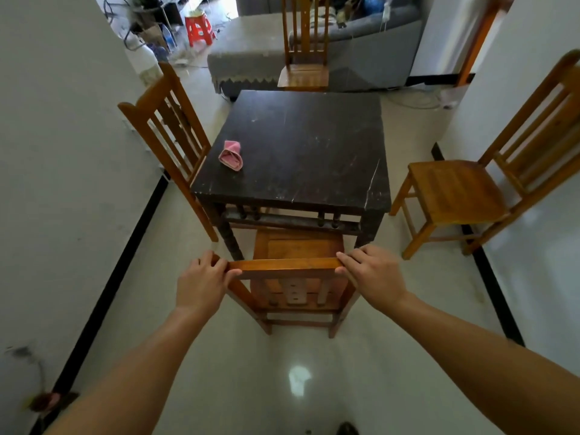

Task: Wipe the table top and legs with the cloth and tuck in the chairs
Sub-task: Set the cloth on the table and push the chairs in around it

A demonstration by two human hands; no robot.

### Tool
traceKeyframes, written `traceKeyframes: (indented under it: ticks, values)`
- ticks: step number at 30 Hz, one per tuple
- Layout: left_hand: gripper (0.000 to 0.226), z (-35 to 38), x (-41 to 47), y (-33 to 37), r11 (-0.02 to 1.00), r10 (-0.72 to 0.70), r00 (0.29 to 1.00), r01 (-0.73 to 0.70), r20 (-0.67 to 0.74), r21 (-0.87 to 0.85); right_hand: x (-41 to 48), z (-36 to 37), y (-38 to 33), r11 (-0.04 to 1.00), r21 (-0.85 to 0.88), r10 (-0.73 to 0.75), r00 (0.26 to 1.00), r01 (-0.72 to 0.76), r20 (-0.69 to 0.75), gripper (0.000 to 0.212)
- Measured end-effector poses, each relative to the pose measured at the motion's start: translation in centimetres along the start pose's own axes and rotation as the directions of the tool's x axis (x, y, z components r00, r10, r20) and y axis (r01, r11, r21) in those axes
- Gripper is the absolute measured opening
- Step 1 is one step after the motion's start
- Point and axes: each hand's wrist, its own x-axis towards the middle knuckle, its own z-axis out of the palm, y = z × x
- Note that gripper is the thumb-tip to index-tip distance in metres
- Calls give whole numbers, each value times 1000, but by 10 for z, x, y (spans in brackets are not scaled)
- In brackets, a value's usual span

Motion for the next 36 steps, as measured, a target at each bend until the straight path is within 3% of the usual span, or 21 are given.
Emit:
traceKeyframes:
  ticks: [8, 14, 24, 30, 36]
  values:
    - [47, 15, 74, -37, 999, -6, 1000, 7, 22, -40, 65, 28, -2, 998, -1, 61, 995, -61, 78, 33]
    - [50, 22, 116, -63, 996, 68, 997, -66, 35, -55, 89, 42, -12, 990, -12, 144, 985, -143, 95, 51]
    - [47, 15, 139, -61, 977, 185, 981, -178, 55, -116, 102, 38, -2, 973, -111, 222, 951, -202, 216, 55]
    - [48, 13, 150, -65, 958, 273, 957, -261, 102, -116, 102, 33, -27, 890, -225, 451, 841, -397, 300, 38]
    - [47, 10, 155, -75, 955, 289, 949, -277, 126, -108, 99, 33, -44, 878, -204, 476, 838, -434, 265, 32]
